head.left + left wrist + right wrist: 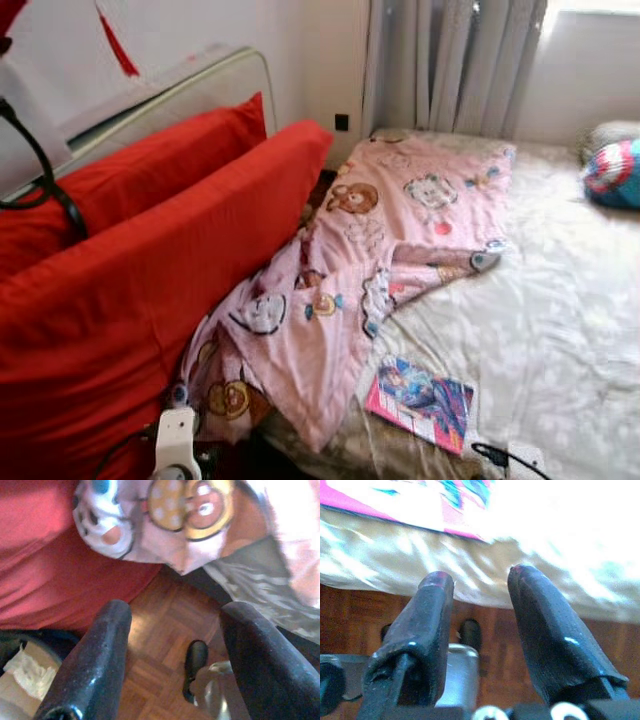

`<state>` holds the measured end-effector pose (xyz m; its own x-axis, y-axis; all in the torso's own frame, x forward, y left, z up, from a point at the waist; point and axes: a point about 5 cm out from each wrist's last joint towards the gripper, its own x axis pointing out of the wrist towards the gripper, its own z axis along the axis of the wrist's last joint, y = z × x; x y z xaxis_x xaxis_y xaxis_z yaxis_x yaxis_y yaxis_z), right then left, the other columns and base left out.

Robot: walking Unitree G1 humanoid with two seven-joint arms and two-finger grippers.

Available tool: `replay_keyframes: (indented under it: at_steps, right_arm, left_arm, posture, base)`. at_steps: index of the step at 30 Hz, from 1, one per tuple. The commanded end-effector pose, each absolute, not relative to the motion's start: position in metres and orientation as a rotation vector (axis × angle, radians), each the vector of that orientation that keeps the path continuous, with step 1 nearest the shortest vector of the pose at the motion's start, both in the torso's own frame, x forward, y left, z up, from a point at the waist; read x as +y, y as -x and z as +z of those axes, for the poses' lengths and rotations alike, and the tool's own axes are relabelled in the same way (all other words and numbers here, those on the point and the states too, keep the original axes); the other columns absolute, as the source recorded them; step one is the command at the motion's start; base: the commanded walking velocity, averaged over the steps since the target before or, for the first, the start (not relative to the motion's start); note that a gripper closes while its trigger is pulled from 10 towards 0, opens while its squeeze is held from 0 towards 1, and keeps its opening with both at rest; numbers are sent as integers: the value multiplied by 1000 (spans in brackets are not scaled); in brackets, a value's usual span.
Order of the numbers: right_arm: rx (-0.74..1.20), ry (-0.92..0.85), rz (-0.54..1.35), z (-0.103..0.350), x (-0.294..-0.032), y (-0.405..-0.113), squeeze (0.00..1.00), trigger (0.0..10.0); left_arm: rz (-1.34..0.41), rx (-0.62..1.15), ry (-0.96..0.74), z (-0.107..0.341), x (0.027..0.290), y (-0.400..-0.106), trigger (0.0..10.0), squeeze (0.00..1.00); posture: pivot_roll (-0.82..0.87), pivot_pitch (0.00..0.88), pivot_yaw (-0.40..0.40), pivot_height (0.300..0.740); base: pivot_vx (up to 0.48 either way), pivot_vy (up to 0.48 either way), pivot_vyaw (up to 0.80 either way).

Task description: Clean up the room

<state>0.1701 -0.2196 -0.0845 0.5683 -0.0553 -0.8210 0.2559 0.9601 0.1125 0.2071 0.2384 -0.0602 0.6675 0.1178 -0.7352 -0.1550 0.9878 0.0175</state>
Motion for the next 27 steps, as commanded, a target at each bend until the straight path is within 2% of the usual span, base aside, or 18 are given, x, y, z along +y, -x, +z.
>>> replay_keyframes:
  at_steps: [1, 16, 27]
  right_arm:
    - [954, -248, -191, -87, -218, -166, 0, 10000]
    - [742, -273, -187, -76, -226, -171, 0, 10000]
    - [677, -296, -150, -74, -226, -169, 0, 10000]
  left_arm:
    - [165, 829, 61, -63, 241, -200, 10000, 0]
    - [177, 626, 156, -57, 235, -201, 10000, 0]
    - [159, 515, 192, -52, 233, -199, 10000, 0]
  posture:
    - [157, 0, 51, 740]
    - [90, 0, 38, 740]
    - [89, 0, 27, 740]
  base:
    - [0, 0, 0]
    - [0, 0, 0]
    - [0, 0, 0]
